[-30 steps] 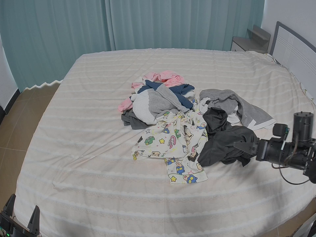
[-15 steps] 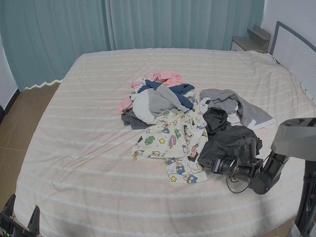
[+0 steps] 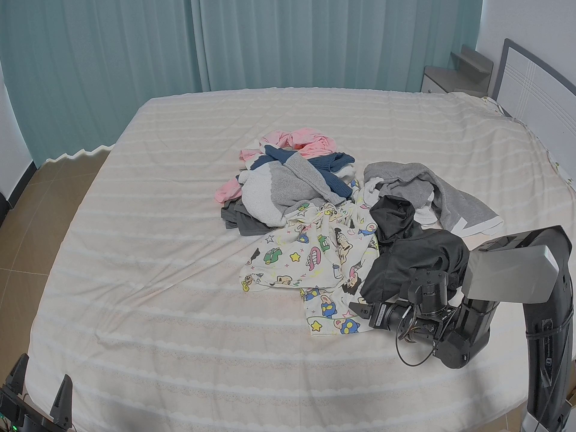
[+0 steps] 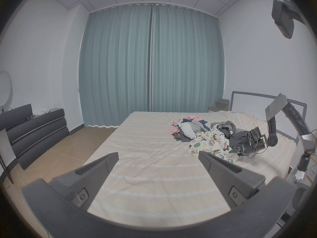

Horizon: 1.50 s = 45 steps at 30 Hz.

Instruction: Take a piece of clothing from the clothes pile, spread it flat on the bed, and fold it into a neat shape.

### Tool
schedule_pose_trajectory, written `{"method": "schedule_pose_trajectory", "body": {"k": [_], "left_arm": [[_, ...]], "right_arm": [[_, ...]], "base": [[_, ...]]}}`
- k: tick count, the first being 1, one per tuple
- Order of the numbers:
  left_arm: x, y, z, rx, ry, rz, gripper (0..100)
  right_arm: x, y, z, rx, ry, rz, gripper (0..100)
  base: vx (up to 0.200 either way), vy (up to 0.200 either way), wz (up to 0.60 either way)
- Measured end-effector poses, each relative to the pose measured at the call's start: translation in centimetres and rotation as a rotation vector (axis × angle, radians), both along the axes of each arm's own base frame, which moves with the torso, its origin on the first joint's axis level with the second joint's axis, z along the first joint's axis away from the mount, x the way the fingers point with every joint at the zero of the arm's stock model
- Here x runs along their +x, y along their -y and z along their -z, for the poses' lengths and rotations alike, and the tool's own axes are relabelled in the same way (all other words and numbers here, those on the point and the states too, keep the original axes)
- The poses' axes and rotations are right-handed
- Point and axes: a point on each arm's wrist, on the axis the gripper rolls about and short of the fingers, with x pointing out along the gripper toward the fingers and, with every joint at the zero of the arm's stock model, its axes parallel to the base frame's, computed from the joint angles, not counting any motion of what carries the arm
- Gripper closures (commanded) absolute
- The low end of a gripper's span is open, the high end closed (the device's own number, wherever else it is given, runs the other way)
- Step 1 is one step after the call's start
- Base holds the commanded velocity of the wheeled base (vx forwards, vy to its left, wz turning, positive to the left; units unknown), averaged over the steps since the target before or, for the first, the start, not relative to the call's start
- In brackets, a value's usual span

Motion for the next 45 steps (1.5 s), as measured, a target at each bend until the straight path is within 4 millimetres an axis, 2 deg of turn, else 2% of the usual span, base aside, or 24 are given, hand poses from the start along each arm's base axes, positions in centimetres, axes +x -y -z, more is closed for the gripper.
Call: {"method": "schedule_pose_trajectory", "body": {"k": [7,18,19,27,33,41,45], "left_arm": [[0.0,0.0,0.0,0.0,0.0,0.0,0],[0.0,0.0,0.0,0.0,0.0,0.0,0],[0.0,0.0,0.0,0.0,0.0,0.0,0],[0.0,0.0,0.0,0.0,0.0,0.0,0],[0.0,0.0,0.0,0.002,0.0,0.0,0],[0.0,0.0,0.0,0.005,0.0,0.001,0],[0.0,0.0,0.0,0.006,0.0,0.0,0]], "right_arm": [[-0.3,-1.0,0.0,-0.005,0.01,-0.033,0],[0.7,-2.4,-0.3,-0.008,0.068,-0.069,0],[0.7,-2.5,-0.2,-0.009,0.068,-0.073,100],[0.8,-3.4,0.3,-0.033,0.086,-0.104,100],[0.5,-3.2,0.2,-0.049,0.083,-0.078,100],[-1.0,-2.0,-2.6,0.002,0.149,-0.054,100],[-2.5,-1.3,-4.1,0.024,0.19,-0.056,100]], "base": [[0.0,0.0,0.0],[0.0,0.0,0.0],[0.0,0.0,0.0],[0.0,0.0,0.0],[0.0,0.0,0.0],[0.0,0.0,0.0],[0.0,0.0,0.0]]}}
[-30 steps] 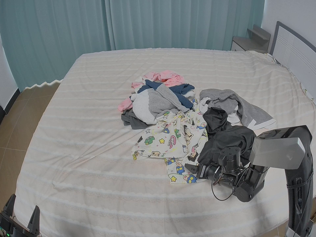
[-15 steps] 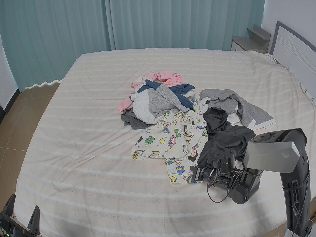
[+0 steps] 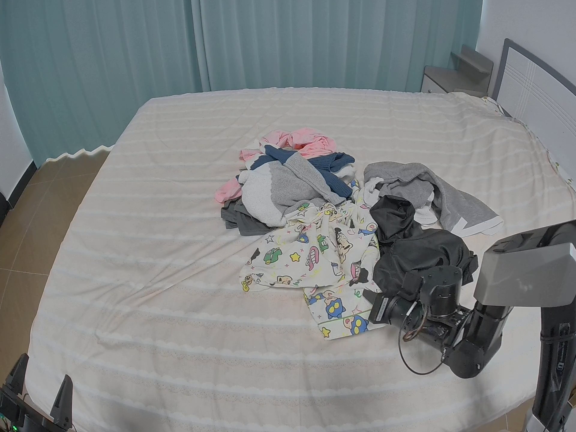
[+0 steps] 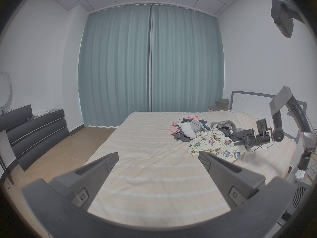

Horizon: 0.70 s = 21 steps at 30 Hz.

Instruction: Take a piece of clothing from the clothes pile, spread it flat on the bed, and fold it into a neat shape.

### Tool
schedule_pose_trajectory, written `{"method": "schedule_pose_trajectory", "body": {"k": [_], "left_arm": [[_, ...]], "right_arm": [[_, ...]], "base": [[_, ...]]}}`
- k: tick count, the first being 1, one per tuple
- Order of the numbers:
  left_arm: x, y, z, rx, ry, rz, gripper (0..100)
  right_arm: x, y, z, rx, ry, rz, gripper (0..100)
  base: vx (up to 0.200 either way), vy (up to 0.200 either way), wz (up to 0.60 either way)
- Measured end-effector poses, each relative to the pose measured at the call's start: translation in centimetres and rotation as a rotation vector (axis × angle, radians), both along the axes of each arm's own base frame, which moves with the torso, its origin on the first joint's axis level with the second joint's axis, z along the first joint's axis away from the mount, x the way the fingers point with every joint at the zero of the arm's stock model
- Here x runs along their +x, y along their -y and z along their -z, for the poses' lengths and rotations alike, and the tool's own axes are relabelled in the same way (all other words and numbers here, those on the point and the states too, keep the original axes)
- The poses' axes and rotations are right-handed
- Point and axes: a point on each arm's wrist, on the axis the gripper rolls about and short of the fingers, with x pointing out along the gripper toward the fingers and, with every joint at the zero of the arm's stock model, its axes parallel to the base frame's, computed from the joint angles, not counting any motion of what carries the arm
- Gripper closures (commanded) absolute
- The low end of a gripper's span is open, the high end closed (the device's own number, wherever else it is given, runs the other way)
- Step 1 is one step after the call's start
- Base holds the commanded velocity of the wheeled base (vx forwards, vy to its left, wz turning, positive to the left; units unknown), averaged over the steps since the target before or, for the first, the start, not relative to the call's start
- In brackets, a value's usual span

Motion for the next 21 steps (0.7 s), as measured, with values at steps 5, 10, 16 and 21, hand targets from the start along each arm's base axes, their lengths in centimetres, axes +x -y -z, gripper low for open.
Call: {"method": "schedule_pose_trajectory", "body": {"k": [5,10,16,21], "left_arm": [[0.0,0.0,0.0,0.002,-0.001,0.0,0],[0.0,0.0,0.0,0.015,0.0,0.001,0],[0.0,0.1,0.0,0.06,0.003,0.045,0],[0.0,0.2,-0.1,0.09,0.01,0.092,0]], "right_arm": [[-2.5,1.2,-2.5,0.032,0.022,-0.005,100],[-4.5,1.9,-6.2,0.125,0.086,-0.016,100],[-7.6,1.9,-9.9,0.203,0.167,-0.084,100],[-10.4,1.7,-12.7,0.253,0.233,-0.168,100]], "base": [[0.0,0.0,0.0],[0.0,0.0,0.0],[0.0,0.0,0.0],[0.0,0.0,0.0]]}}
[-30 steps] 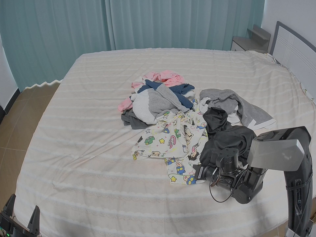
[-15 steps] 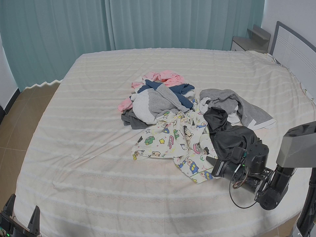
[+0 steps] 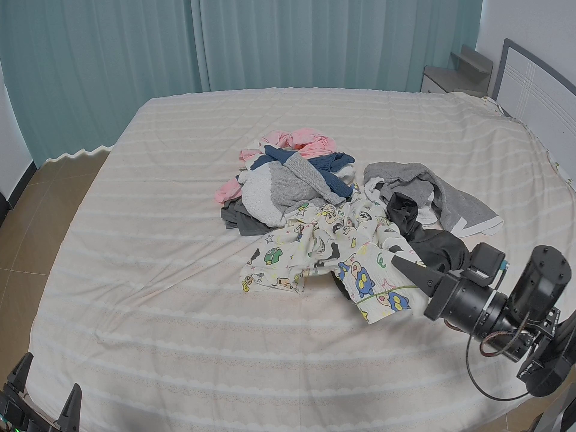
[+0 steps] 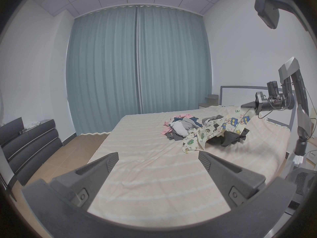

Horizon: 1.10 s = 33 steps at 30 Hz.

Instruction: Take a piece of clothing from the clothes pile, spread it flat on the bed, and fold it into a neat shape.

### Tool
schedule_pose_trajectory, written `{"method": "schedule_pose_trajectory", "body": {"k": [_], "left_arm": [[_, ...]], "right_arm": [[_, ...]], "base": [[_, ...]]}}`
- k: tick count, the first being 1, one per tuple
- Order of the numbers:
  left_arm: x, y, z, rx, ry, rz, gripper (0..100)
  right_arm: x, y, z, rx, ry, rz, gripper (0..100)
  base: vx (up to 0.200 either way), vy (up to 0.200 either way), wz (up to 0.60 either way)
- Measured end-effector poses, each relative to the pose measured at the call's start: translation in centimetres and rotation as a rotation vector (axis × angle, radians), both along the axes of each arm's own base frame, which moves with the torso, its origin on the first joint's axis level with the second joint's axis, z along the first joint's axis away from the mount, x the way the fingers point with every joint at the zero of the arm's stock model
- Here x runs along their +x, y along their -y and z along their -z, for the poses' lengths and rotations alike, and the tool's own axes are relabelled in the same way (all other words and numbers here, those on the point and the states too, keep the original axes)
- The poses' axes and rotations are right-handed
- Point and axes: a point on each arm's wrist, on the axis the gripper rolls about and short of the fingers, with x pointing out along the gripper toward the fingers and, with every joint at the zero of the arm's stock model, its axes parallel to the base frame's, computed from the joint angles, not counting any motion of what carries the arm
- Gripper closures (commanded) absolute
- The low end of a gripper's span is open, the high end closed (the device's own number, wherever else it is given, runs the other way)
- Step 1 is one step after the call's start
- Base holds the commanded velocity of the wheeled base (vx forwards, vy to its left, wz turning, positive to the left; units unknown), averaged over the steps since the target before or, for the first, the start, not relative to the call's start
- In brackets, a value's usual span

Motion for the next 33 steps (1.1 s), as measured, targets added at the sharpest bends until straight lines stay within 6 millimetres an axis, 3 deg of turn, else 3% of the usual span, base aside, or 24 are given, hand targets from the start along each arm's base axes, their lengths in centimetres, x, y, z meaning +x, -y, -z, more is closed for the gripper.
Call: {"method": "schedule_pose_trajectory", "body": {"k": [19,26,28,33], "left_arm": [[0.0,0.1,-0.4,-0.02,0.033,0.047,0],[-0.9,0.3,-6.4,-0.073,0.206,0.15,0],[-0.7,0.6,-8.0,-0.038,0.199,0.245,0],[1.5,1.0,-9.9,0.008,0.056,0.488,0]], "right_arm": [[-5.8,2.7,-9.9,0.08,0.174,-0.195,100],[-7.0,3.7,-11.9,0.121,0.238,-0.204,100],[-7.2,3.8,-12.2,0.127,0.248,-0.206,100],[-7.7,4.2,-12.7,0.138,0.265,-0.209,100]], "base": [[0.0,0.0,0.0],[0.0,0.0,0.0],[0.0,0.0,0.0],[0.0,0.0,0.0]]}}
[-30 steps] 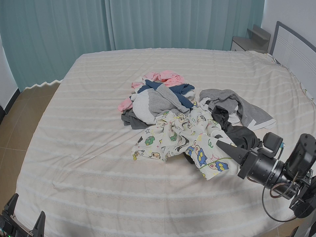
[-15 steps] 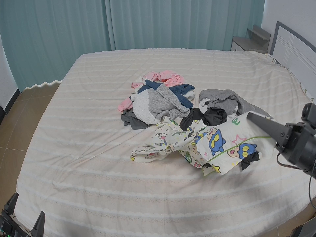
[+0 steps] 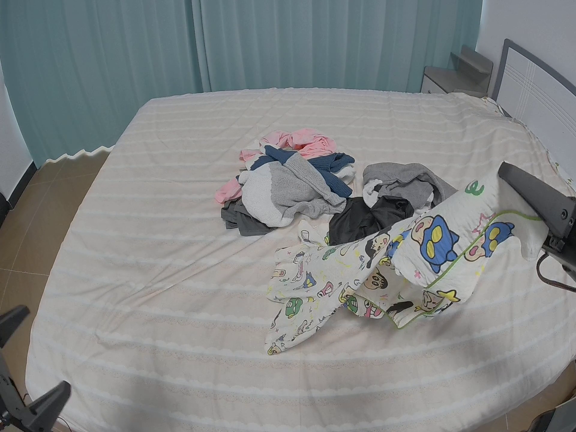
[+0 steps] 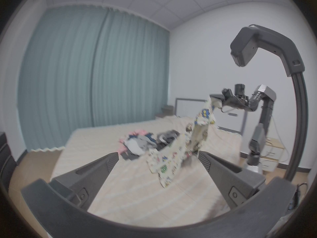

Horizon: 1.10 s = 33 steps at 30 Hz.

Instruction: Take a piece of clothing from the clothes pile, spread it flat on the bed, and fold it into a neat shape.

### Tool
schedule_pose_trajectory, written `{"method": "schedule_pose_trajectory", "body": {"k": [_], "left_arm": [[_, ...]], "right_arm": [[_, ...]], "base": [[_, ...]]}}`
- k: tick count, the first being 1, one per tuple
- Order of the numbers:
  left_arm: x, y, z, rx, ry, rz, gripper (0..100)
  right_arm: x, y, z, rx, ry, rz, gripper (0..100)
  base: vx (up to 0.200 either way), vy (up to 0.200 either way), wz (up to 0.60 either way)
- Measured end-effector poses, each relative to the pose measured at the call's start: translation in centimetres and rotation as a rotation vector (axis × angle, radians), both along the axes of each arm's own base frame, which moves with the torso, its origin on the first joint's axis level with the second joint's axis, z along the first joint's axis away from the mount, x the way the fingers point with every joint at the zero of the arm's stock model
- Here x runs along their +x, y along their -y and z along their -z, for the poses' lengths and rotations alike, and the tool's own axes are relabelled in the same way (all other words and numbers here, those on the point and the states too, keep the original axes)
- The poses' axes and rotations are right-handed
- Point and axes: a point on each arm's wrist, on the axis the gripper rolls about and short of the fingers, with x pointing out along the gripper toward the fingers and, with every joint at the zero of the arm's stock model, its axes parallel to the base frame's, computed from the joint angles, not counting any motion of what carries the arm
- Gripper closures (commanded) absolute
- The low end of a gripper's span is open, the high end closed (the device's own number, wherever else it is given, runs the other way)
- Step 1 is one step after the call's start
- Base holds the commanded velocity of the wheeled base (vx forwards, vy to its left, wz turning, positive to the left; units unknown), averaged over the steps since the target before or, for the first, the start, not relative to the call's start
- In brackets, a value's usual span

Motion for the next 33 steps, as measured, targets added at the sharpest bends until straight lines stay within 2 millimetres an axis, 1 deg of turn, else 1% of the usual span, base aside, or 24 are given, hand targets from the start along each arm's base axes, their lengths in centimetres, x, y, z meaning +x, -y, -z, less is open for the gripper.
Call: {"method": "schedule_pose_trajectory", "body": {"k": [3,8,12,14,20,21,25,30,33], "left_arm": [[2.2,0.2,-0.3,0.033,-0.116,0.088,0],[6.2,1.1,0.4,0.117,-0.307,0.183,0],[9.4,2.8,1.5,0.197,-0.426,0.269,0],[10.9,3.8,2.0,0.228,-0.456,0.302,0],[15.9,7.3,3.6,0.259,-0.426,0.342,0],[16.9,8.0,4.1,0.261,-0.414,0.34,0],[19.5,10.3,6.2,0.271,-0.39,0.34,0],[22.1,13.4,9.4,0.275,-0.347,0.327,0],[23.0,15.3,11.5,0.259,-0.319,0.318,0]], "right_arm": [[-0.2,0.1,-0.2,0.005,0.007,-0.002,100],[-0.3,0.3,-0.4,0.008,0.014,-0.008,100],[-0.4,0.3,-0.4,0.009,0.017,-0.011,100],[-0.4,0.3,-0.5,0.009,0.017,-0.012,100],[-0.5,0.4,-0.5,0.01,0.018,-0.014,100],[-0.5,0.4,-0.5,0.01,0.019,-0.015,100],[-0.5,0.4,-0.5,0.009,0.018,-0.015,100],[-0.5,0.4,-0.4,0.006,0.014,-0.015,100],[-0.5,0.4,-0.3,0.005,0.012,-0.016,100]], "base": [[0.0,0.0,0.0],[0.0,0.0,0.0],[0.0,0.0,0.0],[0.0,0.0,0.0],[0.0,0.0,0.0],[0.0,0.0,0.0],[0.0,0.0,0.0],[0.0,0.0,0.0],[0.0,0.0,0.0]]}}
